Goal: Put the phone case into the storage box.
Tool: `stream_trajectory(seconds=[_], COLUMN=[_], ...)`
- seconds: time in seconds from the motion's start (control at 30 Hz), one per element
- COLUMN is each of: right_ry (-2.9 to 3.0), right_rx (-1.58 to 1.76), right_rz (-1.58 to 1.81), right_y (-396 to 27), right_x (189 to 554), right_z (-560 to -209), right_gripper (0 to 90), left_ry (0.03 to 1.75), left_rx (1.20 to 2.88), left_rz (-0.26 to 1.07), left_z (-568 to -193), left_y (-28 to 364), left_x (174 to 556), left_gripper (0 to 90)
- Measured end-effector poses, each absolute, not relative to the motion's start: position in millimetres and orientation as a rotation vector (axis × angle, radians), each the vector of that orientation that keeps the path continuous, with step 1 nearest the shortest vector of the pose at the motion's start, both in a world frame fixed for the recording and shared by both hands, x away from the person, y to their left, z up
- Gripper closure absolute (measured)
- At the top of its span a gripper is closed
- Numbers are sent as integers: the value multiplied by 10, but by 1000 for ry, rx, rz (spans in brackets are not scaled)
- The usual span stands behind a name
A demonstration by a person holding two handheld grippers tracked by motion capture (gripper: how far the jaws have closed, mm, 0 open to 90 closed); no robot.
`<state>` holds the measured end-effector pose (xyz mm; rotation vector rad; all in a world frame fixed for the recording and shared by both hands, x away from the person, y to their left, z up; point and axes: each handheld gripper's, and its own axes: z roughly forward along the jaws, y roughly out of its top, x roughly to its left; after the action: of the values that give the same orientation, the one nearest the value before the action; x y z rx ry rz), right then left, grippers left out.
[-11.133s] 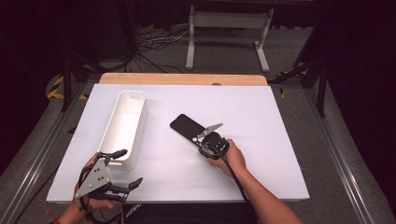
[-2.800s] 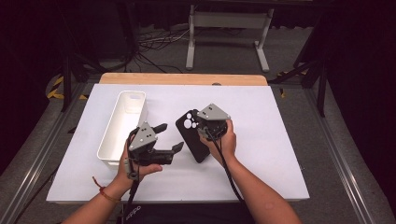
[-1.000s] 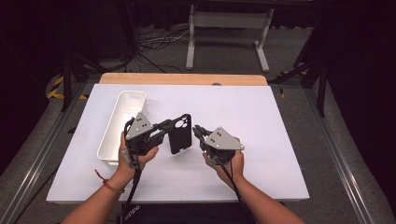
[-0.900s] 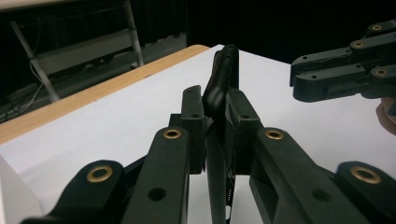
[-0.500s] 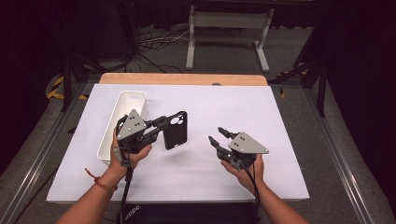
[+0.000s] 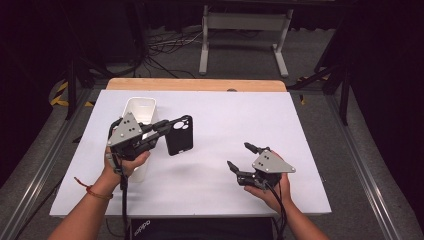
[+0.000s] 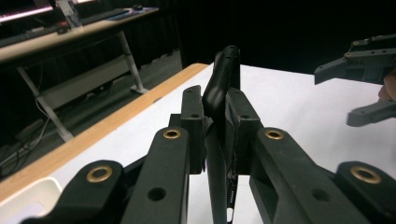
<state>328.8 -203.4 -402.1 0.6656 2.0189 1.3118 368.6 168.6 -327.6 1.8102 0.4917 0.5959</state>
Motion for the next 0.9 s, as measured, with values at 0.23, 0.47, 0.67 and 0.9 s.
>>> stream_trajectory(seconds=[0.23, 0.47, 0.67, 0.9], right_ry=[2021, 2051, 2047, 2054], right_rx=[694, 720, 717, 709], right_rz=[1305, 1279, 1263, 1258], right_y=[-2077, -2095, -2101, -2086], right_x=[3240, 3242, 3250, 3247], right_z=[-4081, -4114, -4121, -4132], right_gripper=[162, 138, 138, 139], left_ry=[483, 473, 475, 490], left_rx=[1801, 1812, 1812, 1791], left_rz=[629, 638, 640, 655], left_z=[-3186, -3140, -3131, -3139], left_y=[1781, 1889, 1978, 2105], left_x=[3728, 3794, 3872, 3950], left_gripper=[804, 804, 804, 805])
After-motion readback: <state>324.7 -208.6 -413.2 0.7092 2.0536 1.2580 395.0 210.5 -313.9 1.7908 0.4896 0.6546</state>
